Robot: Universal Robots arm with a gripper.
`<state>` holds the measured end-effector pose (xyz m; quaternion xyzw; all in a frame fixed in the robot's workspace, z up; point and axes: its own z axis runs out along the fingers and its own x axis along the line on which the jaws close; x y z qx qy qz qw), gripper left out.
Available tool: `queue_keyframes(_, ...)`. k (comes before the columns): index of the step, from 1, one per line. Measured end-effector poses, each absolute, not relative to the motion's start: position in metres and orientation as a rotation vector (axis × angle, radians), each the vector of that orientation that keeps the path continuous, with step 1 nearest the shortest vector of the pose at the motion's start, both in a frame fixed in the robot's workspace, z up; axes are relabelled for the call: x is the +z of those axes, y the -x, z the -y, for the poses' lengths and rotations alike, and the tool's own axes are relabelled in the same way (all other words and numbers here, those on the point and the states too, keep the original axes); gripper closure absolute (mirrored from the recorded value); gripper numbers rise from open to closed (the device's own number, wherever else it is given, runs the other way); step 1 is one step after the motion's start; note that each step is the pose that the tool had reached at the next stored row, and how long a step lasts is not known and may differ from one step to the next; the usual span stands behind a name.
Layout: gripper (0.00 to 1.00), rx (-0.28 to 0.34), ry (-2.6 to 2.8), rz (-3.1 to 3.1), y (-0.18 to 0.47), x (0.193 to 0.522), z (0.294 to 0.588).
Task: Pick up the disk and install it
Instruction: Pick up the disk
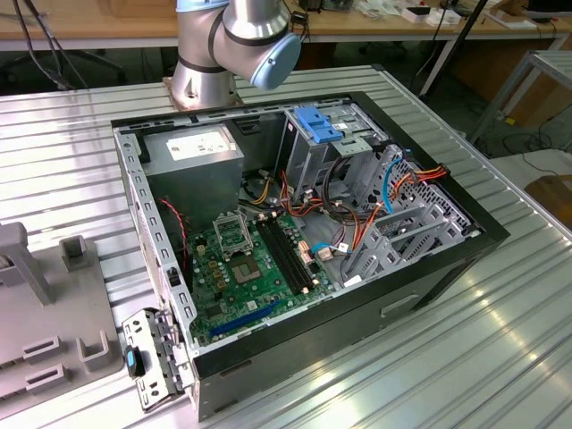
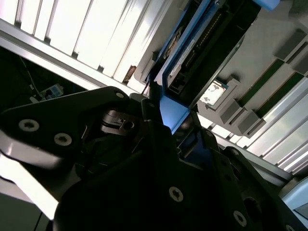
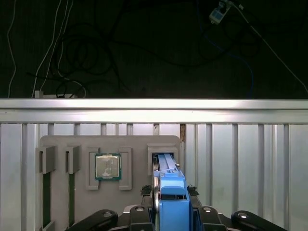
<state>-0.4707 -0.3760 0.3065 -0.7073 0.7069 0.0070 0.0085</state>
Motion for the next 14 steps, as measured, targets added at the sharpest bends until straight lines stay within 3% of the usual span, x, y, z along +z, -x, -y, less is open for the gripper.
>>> queue_keyframes(14,0.63,0.022,2.21,-2.209,0.4707,0.3062,0.376)
